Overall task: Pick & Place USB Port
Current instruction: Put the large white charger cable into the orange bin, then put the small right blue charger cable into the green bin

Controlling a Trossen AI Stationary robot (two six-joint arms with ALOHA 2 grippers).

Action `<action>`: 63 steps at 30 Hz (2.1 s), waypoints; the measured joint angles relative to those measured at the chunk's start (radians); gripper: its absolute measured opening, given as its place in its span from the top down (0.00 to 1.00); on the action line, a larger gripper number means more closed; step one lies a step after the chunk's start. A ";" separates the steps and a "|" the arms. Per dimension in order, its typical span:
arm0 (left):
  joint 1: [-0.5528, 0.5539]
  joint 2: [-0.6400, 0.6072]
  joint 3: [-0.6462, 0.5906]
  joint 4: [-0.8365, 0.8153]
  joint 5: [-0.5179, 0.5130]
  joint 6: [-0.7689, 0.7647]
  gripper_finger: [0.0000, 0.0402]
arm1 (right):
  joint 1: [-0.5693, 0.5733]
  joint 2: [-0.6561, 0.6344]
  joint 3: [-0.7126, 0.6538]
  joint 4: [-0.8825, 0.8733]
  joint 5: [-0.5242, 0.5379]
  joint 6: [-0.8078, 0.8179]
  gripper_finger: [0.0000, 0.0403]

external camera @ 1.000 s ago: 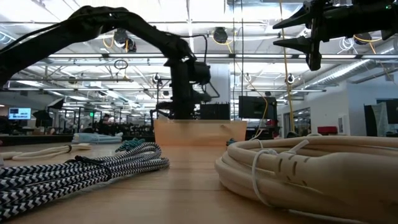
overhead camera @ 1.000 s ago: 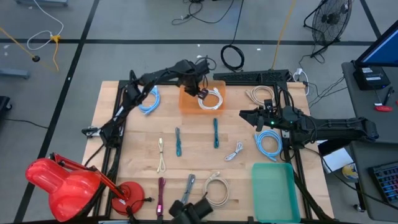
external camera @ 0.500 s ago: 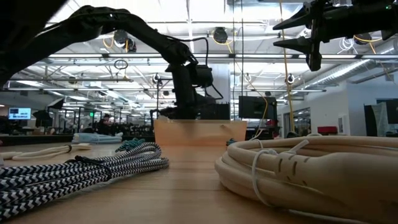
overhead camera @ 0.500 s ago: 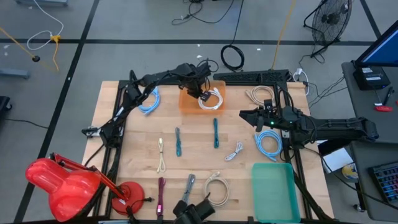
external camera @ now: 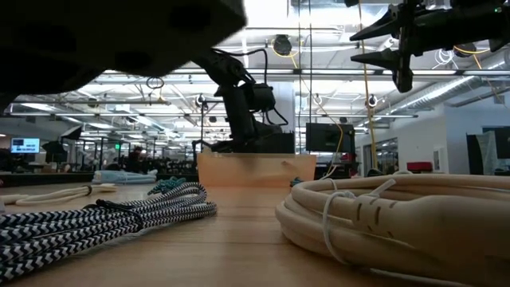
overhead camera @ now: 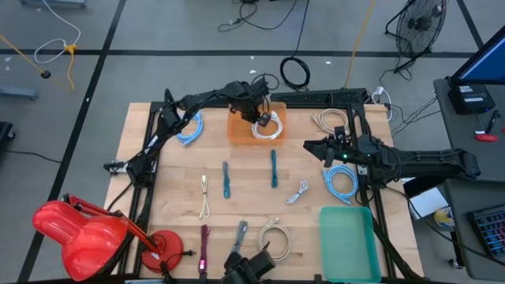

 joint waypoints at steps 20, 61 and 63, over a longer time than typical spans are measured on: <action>-0.027 0.000 0.033 -0.056 -0.054 0.038 1.00 | 0.000 0.000 0.000 -0.001 0.000 0.001 0.61; 0.028 -0.360 0.145 -0.285 -0.079 0.215 1.00 | -0.002 0.000 0.000 -0.008 -0.001 0.000 0.61; 0.030 -0.411 0.129 -0.254 -0.079 0.213 1.00 | -0.002 0.000 0.000 -0.007 -0.008 0.001 0.61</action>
